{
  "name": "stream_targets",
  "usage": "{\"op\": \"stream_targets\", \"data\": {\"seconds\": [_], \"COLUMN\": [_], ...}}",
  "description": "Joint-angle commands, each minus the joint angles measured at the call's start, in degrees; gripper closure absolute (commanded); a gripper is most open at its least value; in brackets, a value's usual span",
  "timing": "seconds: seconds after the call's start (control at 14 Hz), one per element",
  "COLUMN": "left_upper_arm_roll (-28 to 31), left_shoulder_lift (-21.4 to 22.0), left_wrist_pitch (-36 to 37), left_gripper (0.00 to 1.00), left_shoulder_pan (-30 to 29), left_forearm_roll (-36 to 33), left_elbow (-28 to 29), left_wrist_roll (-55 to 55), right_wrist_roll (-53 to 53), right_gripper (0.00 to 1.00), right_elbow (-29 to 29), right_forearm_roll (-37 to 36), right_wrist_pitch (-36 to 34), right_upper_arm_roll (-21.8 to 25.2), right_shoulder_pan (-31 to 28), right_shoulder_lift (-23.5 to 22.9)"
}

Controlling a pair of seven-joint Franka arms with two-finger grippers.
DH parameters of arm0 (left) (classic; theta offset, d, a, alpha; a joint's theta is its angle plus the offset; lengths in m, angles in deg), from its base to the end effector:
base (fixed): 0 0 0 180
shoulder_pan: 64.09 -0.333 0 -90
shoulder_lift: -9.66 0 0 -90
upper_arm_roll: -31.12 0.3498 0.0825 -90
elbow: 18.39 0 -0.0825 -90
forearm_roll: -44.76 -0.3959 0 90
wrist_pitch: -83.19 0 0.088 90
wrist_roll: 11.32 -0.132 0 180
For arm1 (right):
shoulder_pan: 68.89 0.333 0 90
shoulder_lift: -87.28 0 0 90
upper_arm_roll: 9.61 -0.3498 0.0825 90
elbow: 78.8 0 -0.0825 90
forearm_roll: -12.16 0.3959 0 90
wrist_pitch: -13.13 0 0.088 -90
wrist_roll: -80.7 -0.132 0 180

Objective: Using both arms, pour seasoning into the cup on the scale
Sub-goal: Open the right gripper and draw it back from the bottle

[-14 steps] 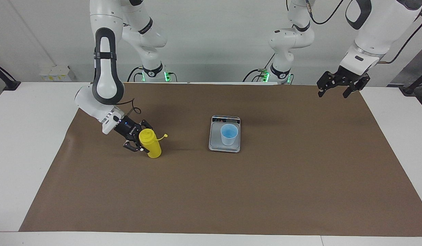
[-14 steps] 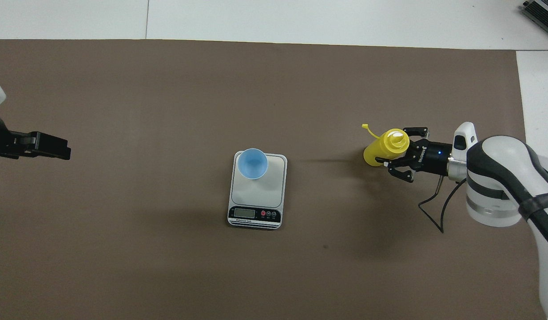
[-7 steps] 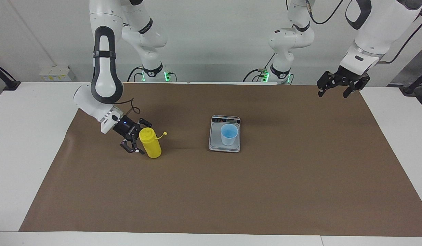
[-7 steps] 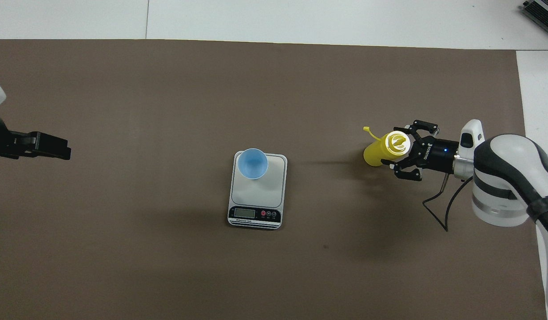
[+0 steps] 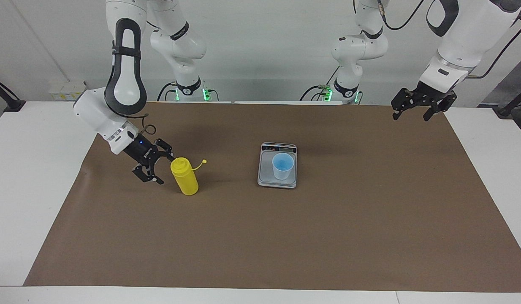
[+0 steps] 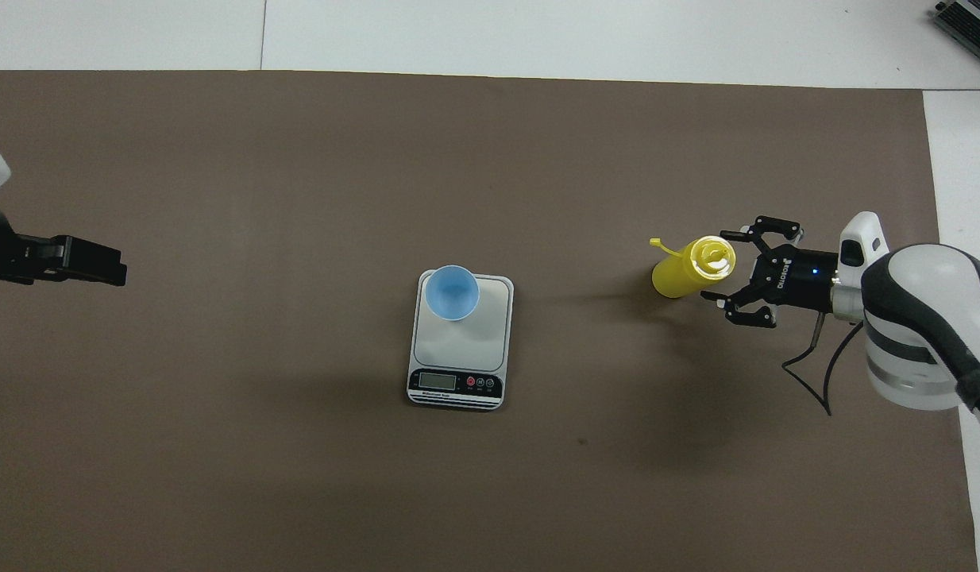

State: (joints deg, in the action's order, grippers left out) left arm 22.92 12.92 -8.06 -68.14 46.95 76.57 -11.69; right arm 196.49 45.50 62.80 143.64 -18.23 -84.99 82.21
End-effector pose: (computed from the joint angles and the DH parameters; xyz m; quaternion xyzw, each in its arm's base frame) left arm 0.5458 -0.0468 0.6247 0.9991 -0.0388 -0.0047 0.0149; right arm 0.5715 -0.0422 0.3698 -0.7507 -0.5700 -0.2976 0.1519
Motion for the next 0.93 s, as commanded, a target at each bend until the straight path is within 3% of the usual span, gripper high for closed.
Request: {"op": "stream_targets", "data": {"seconds": [0.0,0.5,0.85], "left_upper_arm_roll": [0.4,0.5,0.4], "left_shoulder_lift": [0.7,1.0,1.2], "left_wrist_pitch": [-0.3,-0.2,0.2], "left_gripper": [0.0,0.0,0.0], "left_shoulder_pan": [0.3,0.8,1.0], "left_forearm_roll": [-0.1,-0.1,-1.9], "left_elbow": [0.6,1.3,1.7], "left_wrist_roll": [0.6,0.5,-4.0], "right_wrist_roll": [-6.0,-33.8,-50.8], "right_gripper": [0.0,0.0,0.0], "right_elbow": [0.0,-2.0,-6.5], "right_forearm_roll": [-5.4,-26.0,-33.8], "right_wrist_pitch": [-1.1,-7.3,-10.6], "right_upper_arm_roll": [-0.2,-1.0,-1.0], "right_shoulder_pan": [-0.3,1.9,6.9], "right_shoulder_lift": [3.2,9.9,10.0]}}
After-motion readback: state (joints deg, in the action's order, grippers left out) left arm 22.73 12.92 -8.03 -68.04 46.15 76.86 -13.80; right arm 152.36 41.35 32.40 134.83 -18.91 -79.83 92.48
